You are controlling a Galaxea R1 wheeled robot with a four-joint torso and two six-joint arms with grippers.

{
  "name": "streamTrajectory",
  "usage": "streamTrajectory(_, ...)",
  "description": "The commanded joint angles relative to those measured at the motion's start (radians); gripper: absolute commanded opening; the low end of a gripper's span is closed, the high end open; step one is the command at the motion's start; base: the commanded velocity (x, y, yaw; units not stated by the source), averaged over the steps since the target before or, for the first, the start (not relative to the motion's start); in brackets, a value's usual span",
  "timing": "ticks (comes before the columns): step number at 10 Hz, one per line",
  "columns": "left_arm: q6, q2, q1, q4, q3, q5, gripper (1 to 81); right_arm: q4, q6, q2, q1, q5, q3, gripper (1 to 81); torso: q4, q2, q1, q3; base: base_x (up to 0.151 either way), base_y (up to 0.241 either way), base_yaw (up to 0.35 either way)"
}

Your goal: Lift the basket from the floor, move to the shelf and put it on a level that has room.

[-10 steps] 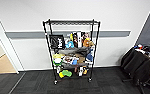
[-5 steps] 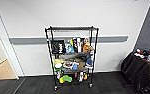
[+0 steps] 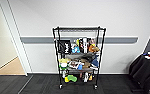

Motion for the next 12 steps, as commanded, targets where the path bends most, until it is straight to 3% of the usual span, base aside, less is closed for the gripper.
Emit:
streamTrajectory(1,0.000,-0.005,-0.113,0.012,0.014,0.035,1.0,0.013,0.005,-0.033,0.093,-0.046,0.032,1.0,0.000,0.000,0.000,0.000,0.000,0.000,0.000)
streamTrajectory(6,-0.002,0.006,-0.107,0.035,0.008,0.037,1.0,0.014,0.003,-0.030,0.068,-0.024,0.023,1.0,-0.003,0.000,0.000,0.000,0.000,0.000,0.000)
streamTrajectory(12,0.000,0.018,-0.094,0.034,-0.011,0.032,1.0,0.012,0.000,-0.033,0.047,0.005,0.035,1.0,-0.003,-0.001,-0.002,0.001,0.086,0.000,0.000)
